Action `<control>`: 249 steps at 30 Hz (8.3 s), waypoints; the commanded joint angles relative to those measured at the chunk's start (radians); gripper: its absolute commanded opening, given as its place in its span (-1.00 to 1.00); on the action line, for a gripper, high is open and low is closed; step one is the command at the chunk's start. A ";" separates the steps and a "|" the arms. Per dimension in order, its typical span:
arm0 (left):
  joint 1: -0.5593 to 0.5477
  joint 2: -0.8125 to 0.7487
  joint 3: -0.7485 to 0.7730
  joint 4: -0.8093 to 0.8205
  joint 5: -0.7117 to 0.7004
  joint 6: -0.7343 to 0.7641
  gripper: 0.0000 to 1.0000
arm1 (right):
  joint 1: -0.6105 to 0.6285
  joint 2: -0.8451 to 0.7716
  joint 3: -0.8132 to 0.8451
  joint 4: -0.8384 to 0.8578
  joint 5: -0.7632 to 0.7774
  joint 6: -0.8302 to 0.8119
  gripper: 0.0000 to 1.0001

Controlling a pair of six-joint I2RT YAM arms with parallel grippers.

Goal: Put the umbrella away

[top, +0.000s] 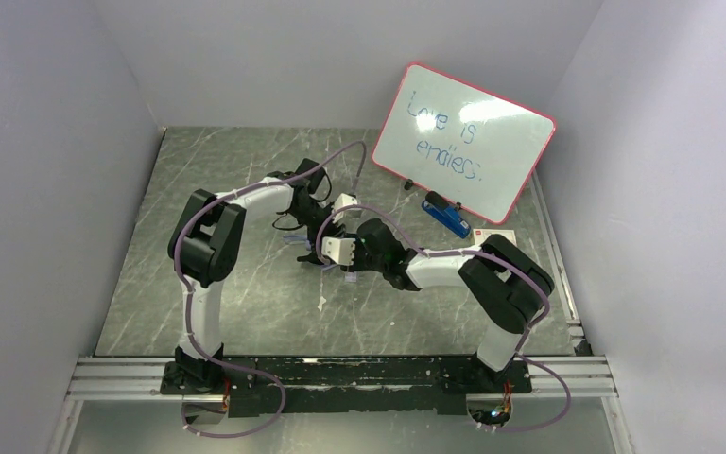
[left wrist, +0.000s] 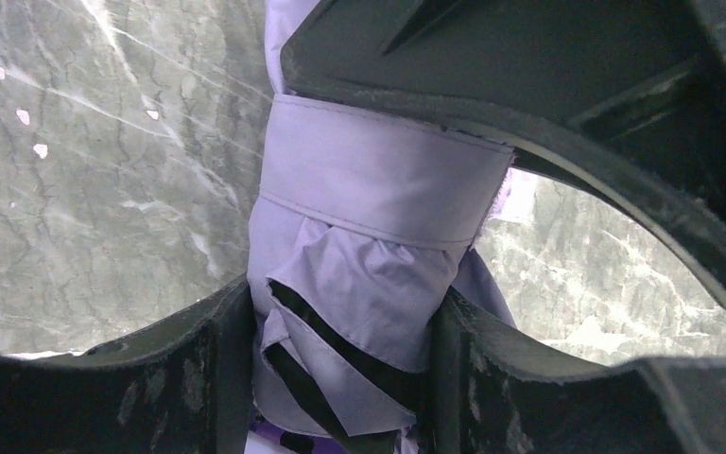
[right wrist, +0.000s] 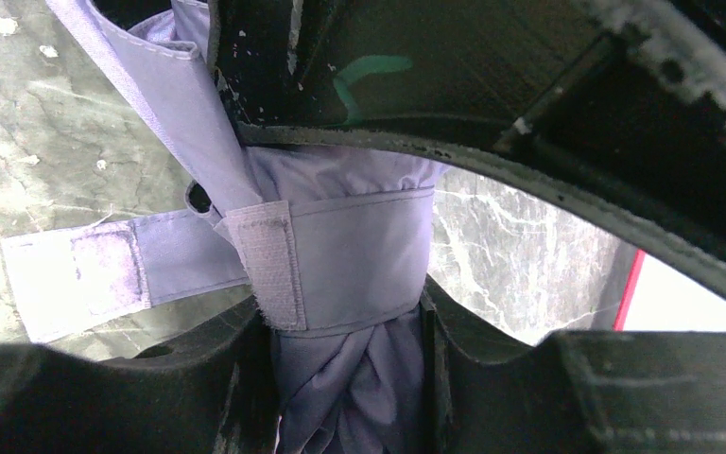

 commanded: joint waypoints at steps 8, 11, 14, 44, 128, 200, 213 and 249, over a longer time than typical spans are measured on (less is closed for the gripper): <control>-0.037 0.094 -0.080 0.034 -0.176 -0.075 -0.91 | 0.009 0.016 -0.088 -0.080 -0.033 0.081 0.21; -0.037 0.097 -0.079 0.032 -0.180 -0.075 -0.91 | 0.009 -0.016 -0.101 -0.047 -0.033 0.096 0.40; -0.037 0.098 -0.080 0.031 -0.185 -0.070 -0.91 | 0.009 -0.062 -0.109 -0.016 -0.007 0.117 0.46; -0.042 -0.015 -0.236 0.203 -0.371 -0.279 -0.90 | 0.006 -0.740 -0.395 -0.149 0.290 1.766 0.33; -0.051 -0.002 -0.142 0.189 -0.543 -0.446 -0.90 | 0.291 -0.244 -0.241 -0.355 0.276 1.430 -1.00; -0.104 -0.038 -0.215 0.224 -0.633 -0.422 -0.90 | 0.059 -0.082 -0.294 0.042 0.426 2.635 -0.22; -0.106 -0.041 -0.218 0.221 -0.627 -0.421 -0.90 | 0.024 0.000 -0.334 0.318 0.436 2.455 -0.07; -0.111 -0.038 -0.211 0.212 -0.630 -0.418 -0.91 | -0.127 0.202 -0.295 0.875 0.152 1.839 0.03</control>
